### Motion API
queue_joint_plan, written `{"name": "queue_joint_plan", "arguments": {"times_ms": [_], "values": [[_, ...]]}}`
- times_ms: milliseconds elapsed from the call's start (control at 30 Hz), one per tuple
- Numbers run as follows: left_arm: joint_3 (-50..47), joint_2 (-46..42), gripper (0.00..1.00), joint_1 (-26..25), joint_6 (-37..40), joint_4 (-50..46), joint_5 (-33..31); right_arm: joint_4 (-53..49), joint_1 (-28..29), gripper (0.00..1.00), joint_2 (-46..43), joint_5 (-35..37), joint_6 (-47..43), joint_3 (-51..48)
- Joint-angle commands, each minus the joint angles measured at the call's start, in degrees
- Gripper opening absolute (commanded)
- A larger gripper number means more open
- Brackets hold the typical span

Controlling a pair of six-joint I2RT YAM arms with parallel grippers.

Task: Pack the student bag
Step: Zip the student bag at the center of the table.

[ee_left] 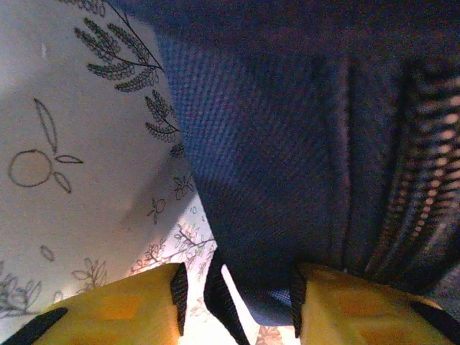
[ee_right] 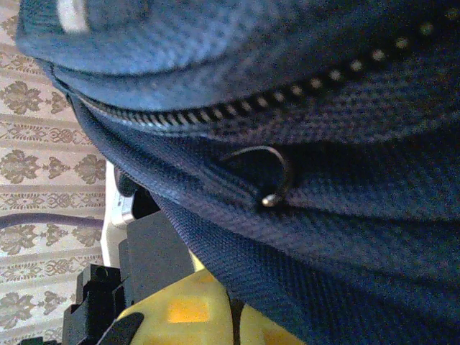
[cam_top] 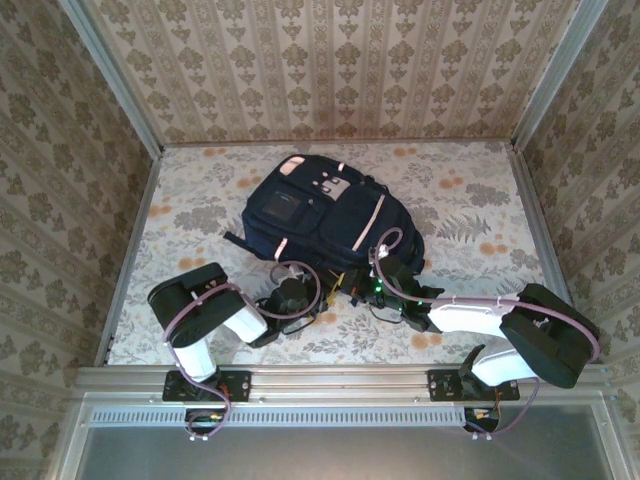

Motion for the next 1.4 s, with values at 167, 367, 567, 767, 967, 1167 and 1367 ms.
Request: {"name": "queue_joint_plan", "arguments": {"times_ms": [167,367,567,767,967,1167,1367], "values": [[1.72,2.16,0.0,-0.33,1.05,-0.77,0.72,7.46,0.27,0.0,-0.58,-1.29,1.05,-0.05],[-3.93,-2.0,0.0,2.52,5.01,-6.29,3.76,-3.76,-2.58,0.0,-7.07,0.87,-3.74,0.5],[-2.66,-14.07,0.0,3.99,15.33,-30.56,7.95,-10.56,-5.81,0.0,-10.58,0.64,-7.33,1.6],[0.55,-23.82,0.0,3.89,23.15,-49.03,7.12,-12.28,-6.8,0.0,-9.57,-0.29,-9.76,2.41],[-1.6,-29.87,0.0,5.28,24.96,-55.7,5.88,-13.67,-7.11,0.0,-9.37,-1.85,-12.66,3.92],[-0.28,-32.13,0.0,5.56,27.64,-60.35,5.64,-12.45,-7.06,0.05,-7.66,-4.77,-13.41,4.66],[1.64,-31.71,0.0,5.3,29.36,-61.27,6.27,-7.89,-7.0,0.19,-3.99,-8.81,-11.02,5.0]]}}
